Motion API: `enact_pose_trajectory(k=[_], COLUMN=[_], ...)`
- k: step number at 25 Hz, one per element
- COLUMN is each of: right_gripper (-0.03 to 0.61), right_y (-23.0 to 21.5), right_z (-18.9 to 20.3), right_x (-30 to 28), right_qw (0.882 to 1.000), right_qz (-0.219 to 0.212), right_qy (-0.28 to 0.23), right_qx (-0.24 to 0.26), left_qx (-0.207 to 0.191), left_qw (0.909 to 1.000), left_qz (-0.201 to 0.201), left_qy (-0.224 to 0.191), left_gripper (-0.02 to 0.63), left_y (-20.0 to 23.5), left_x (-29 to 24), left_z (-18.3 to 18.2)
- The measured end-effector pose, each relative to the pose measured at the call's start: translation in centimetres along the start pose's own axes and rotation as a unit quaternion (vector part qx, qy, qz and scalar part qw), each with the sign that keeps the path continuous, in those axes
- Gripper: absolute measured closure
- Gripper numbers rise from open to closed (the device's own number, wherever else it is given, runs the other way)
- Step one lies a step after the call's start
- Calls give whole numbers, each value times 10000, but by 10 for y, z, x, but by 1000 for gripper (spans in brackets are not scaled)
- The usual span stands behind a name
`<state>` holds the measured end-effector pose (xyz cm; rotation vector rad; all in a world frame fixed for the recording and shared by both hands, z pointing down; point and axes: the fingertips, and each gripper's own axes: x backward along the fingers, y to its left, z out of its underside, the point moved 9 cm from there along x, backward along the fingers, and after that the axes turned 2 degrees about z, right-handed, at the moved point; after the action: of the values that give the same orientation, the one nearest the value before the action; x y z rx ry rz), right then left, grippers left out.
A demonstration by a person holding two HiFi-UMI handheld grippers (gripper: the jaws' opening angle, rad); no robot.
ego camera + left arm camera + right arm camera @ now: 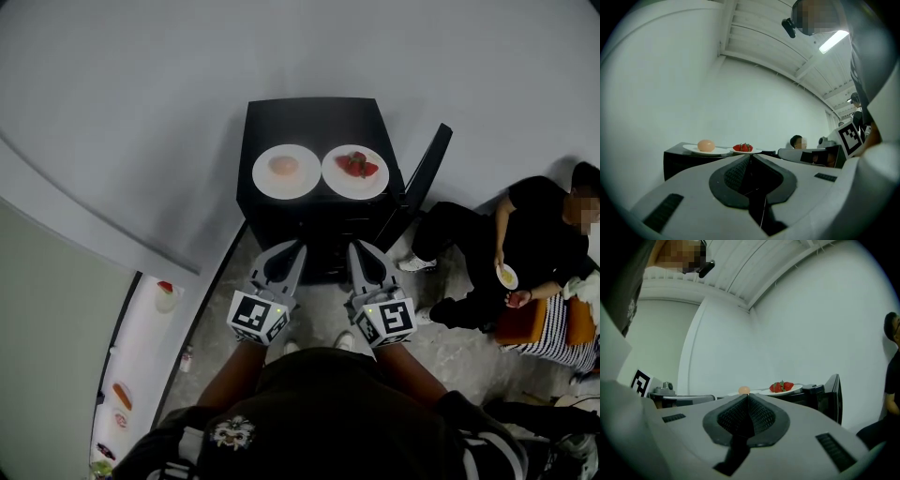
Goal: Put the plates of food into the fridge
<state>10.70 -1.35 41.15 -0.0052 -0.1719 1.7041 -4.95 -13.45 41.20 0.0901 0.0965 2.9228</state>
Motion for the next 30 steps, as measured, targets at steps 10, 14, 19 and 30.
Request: enact_pose_trajectory(k=[10, 14, 19, 30], right_gripper=[446, 429, 425, 420], right_y=[-31, -46, -68, -84], right_z=[1, 5, 6, 16], right_x=[-29, -36, -50, -73], right_qw=[9886, 9629, 9098, 8087], right_qz=[-290, -228, -150, 4], right_qy=[393, 446, 262, 119], right_qx=[-1427, -2652, -4140, -5881], left_qx=[-72, -67, -73, -45], left_qw=[9999, 9999, 9999, 9996], left_qz=[-68, -89, -131, -276], left_qy=[57, 32, 19, 38], left_gripper=[581, 581, 581, 581], left_y=[2, 0, -1, -2], left_x=[-7, -10, -12, -6], left_z=[2, 1, 2, 4])
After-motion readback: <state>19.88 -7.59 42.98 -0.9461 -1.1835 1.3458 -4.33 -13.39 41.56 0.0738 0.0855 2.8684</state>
